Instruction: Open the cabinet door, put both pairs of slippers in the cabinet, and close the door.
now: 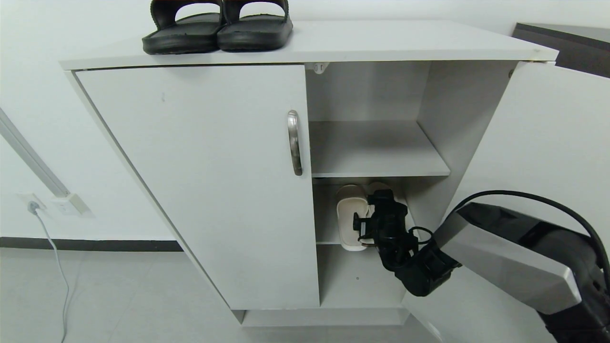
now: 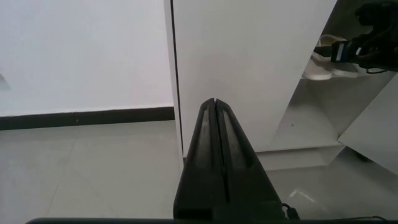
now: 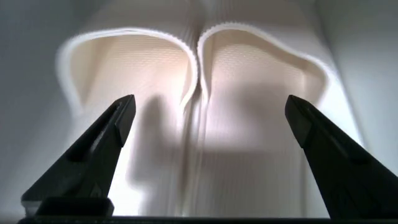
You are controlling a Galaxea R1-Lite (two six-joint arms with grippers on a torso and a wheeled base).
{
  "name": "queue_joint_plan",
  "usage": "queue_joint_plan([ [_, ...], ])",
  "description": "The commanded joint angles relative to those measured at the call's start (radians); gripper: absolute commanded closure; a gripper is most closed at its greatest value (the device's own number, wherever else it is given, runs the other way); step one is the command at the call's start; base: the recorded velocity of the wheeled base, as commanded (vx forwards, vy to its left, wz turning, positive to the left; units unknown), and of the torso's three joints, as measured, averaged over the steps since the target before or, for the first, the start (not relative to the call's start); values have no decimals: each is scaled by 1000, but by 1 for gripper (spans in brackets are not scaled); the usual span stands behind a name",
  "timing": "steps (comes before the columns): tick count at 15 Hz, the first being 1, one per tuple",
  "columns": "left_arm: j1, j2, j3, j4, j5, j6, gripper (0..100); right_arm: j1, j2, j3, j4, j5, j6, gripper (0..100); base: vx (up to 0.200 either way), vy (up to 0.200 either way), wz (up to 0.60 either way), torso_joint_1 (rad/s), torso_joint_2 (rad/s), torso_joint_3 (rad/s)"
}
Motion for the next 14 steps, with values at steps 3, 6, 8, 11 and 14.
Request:
queue_joint_plan([
  [3, 0, 1, 0, 0, 0, 0, 100, 79, -201, 320, -135, 0, 0, 0, 0, 0, 0, 0, 0, 0],
  [6, 0, 1, 0, 0, 0, 0, 100, 139, -306, 505, -216, 0, 1, 0, 0, 0, 0, 0, 0, 0],
  [8, 0, 1, -1, 0, 0, 1, 100, 194, -377, 622, -282, 1, 3, 0, 0, 0, 0, 0, 0, 0],
  [11, 0, 1, 0, 0, -1, 1, 100, 254, -457, 734, -319, 28, 3, 0, 0, 0, 0, 0, 0, 0],
  [14, 0, 1, 0, 0, -1, 0, 100, 266, -467, 746, -317, 40, 0, 0, 0, 0, 0, 0, 0, 0],
])
